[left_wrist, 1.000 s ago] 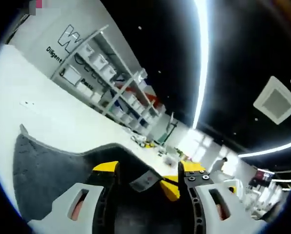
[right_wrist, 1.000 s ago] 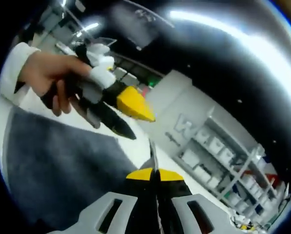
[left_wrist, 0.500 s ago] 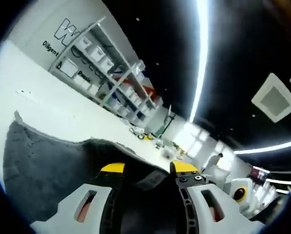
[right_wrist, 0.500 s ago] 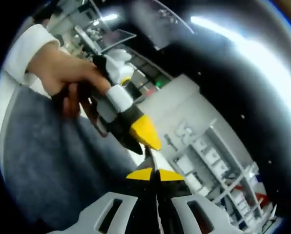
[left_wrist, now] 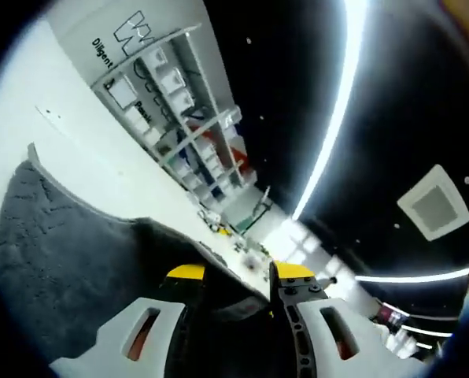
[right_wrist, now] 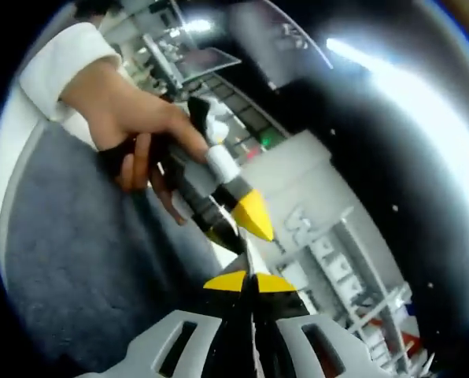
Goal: Open the folded towel by lifting each exposed corner and separating the folded layers until the towel lies flat within the target outline without major curled edges
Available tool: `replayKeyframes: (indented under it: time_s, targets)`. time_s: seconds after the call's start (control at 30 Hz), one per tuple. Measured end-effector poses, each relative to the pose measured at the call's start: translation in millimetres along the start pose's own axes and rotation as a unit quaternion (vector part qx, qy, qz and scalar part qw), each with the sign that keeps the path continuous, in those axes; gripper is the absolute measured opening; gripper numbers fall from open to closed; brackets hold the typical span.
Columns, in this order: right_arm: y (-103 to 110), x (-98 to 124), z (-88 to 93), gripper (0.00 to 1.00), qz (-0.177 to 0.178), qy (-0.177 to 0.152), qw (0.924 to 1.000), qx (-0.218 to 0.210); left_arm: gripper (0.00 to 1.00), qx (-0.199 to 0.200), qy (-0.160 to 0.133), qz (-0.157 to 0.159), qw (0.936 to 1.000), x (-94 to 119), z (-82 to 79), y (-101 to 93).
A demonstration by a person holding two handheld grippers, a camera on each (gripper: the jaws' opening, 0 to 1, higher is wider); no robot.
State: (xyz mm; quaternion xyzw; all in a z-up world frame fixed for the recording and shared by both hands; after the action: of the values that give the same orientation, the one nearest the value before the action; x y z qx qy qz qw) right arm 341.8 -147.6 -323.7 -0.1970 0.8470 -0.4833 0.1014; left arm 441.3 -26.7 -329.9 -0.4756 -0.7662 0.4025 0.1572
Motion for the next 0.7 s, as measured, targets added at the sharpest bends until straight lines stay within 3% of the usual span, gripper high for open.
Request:
replayKeyframes:
  time_s: [0.43,0.7]
  targets:
    - [14,-1,-7.2,0.0,-0.026,-0.013,0.9983,0.05,0.23,-0.011,0.013,-0.014,0.9998,1,5.9,3.4]
    - [19,-3,-7.1,0.0,-0.045,-0.018,0.9971,0.059,0.1,-0.041,0.022,-0.014,0.9988,4,11.9,-2.1]
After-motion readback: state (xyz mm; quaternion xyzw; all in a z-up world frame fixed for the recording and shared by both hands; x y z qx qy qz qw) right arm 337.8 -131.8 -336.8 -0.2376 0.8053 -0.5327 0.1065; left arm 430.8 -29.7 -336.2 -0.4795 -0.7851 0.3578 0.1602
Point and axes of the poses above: the point that each gripper's makers call its tool centre point, and the gripper's own axes: x roughly backward along the fingers, y roughly to its left, z roughly out of its underside, the point moved 8 cm from there along x, roughly backward along the fingers, and after that the axes turned 2 degrees about -z, right-handed, at the moved point
